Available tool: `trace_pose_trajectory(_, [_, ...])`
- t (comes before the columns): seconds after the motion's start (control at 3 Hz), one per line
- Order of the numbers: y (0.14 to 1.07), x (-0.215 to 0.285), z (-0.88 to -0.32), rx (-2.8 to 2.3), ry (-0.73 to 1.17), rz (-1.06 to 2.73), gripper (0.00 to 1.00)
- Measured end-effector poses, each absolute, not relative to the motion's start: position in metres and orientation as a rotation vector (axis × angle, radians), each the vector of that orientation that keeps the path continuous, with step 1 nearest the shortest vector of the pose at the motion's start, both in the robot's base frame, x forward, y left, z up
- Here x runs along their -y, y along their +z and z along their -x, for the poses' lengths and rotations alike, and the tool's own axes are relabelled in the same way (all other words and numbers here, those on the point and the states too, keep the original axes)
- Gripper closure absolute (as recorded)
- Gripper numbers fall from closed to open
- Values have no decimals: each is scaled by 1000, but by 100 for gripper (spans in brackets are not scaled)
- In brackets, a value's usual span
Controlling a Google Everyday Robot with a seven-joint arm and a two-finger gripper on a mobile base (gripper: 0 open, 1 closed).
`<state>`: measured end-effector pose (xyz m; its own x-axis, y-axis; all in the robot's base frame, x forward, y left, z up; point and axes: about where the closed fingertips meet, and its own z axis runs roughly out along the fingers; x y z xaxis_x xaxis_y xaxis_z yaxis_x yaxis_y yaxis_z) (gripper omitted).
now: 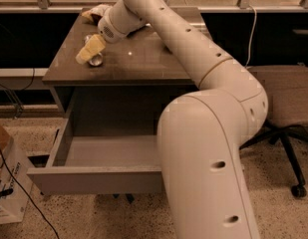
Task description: Place redbull can into top drawer
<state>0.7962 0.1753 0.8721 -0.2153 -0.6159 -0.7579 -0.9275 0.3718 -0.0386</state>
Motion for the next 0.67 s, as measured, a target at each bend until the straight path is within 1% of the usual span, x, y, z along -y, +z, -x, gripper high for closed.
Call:
trace_pose_trajectory(0.33, [856,-191,-805,-1961,604,1324,0])
trace_pose_trajectory(0.67, [844,-200,-811,-2021,588,1326,26])
